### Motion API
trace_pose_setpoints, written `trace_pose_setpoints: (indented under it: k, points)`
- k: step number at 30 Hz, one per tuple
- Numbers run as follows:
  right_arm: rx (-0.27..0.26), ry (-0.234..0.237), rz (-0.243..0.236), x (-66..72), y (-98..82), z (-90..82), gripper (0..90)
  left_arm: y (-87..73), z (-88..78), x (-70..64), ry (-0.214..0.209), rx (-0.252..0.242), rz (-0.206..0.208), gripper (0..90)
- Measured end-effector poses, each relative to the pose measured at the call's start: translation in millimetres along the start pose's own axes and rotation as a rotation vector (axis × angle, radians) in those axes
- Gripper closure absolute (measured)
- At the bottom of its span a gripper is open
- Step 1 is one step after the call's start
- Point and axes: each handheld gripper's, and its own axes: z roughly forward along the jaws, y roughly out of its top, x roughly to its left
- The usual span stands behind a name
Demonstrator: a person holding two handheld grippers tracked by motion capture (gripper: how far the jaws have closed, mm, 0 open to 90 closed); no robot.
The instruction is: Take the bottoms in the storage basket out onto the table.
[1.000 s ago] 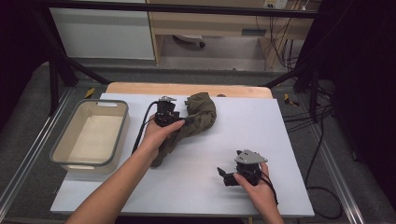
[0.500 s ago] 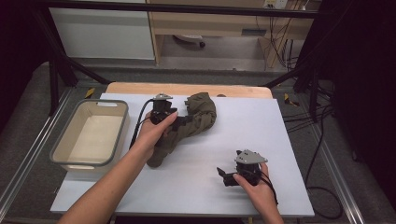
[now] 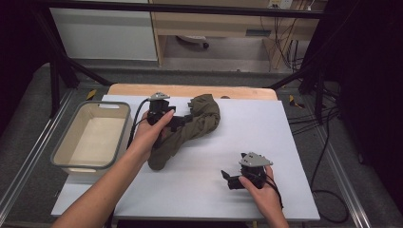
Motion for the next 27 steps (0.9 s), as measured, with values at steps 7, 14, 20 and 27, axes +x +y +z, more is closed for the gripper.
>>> trace_pose_setpoints:
  k: [7,14,20,27]
  points:
    - [-0.005,-0.003,0.001,-0.5,0.0,-1.4,2.2,-2.4,-12.0,-1.1,-0.028,-0.031,-0.017,8.3]
    - [-0.007,0.002,-0.003,0.0,0.0,-1.4,2.4,-4.1,-28.7,0.2,-0.037,-0.07,-0.014,8.5]
    - [-0.007,0.022,-0.013,0.4,-0.2,-1.8,1.9,-7.7,-44.7,1.9,-0.003,-0.046,0.025,8.7]
    - [-0.005,0.012,-0.009,0.5,-0.1,-1.9,2.2,-14.4,-65.7,7.9,0.01,-0.054,0.019,8.6]
